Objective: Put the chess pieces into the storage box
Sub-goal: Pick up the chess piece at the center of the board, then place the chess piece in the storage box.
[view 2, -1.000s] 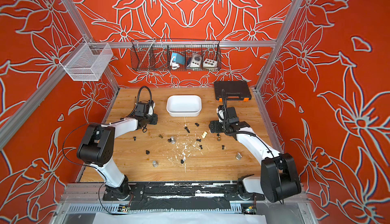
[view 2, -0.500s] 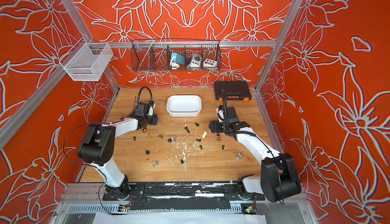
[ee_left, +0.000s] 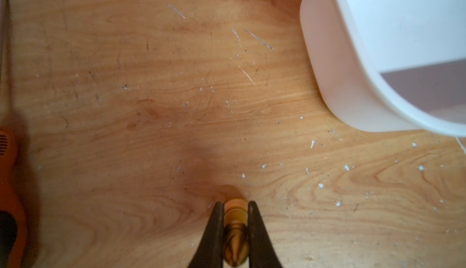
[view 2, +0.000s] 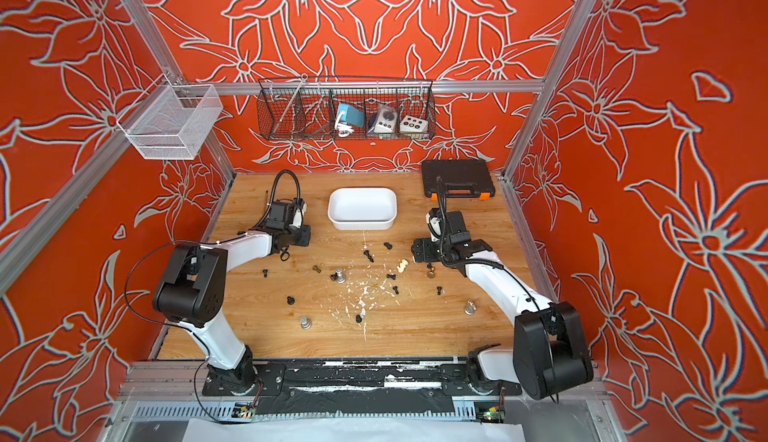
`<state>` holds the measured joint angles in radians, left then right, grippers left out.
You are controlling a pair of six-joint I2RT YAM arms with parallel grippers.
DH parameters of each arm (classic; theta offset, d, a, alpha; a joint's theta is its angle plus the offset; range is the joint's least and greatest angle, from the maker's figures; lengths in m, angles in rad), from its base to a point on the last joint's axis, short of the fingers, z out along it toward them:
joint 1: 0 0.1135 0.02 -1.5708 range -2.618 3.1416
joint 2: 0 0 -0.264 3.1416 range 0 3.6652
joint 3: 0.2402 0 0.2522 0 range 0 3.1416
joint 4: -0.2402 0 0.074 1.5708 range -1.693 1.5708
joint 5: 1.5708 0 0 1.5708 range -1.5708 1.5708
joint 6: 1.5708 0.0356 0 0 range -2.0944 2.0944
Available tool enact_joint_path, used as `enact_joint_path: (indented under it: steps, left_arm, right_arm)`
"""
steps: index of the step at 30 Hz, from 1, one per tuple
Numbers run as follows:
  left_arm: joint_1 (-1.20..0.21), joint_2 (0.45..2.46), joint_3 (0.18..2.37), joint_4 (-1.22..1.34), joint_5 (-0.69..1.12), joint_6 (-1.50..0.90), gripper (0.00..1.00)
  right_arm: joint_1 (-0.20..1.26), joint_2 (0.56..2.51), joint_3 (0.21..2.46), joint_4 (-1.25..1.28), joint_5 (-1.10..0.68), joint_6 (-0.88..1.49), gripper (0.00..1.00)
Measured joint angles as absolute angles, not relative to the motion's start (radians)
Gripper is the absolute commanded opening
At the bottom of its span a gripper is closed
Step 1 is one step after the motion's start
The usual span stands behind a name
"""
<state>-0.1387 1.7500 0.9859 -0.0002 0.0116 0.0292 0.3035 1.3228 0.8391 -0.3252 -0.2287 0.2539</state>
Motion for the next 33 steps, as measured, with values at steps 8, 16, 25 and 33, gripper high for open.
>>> enact_joint_path:
  steps: [8,16,25,33]
  left_arm:
    - [-0.139,1.727,1.056,-0.039,0.043,0.03,0.1]
    - [-0.17,1.684,1.141,-0.076,0.075,0.018,0.1]
    - [-0.265,1.721,1.309,-0.092,0.083,-0.02,0.09]
    - [-0.317,1.919,1.483,-0.089,0.072,-0.057,0.08]
  right_arm:
    - [0.303,1.32,0.839,-0.327,-0.227,0.254,0.87]
    - [0.303,1.301,0.826,-0.325,-0.226,0.257,0.87]
    - [0.303,1.293,0.822,-0.321,-0.239,0.241,0.87]
    - [0.304,1.29,0.822,-0.321,-0.283,0.215,0.87]
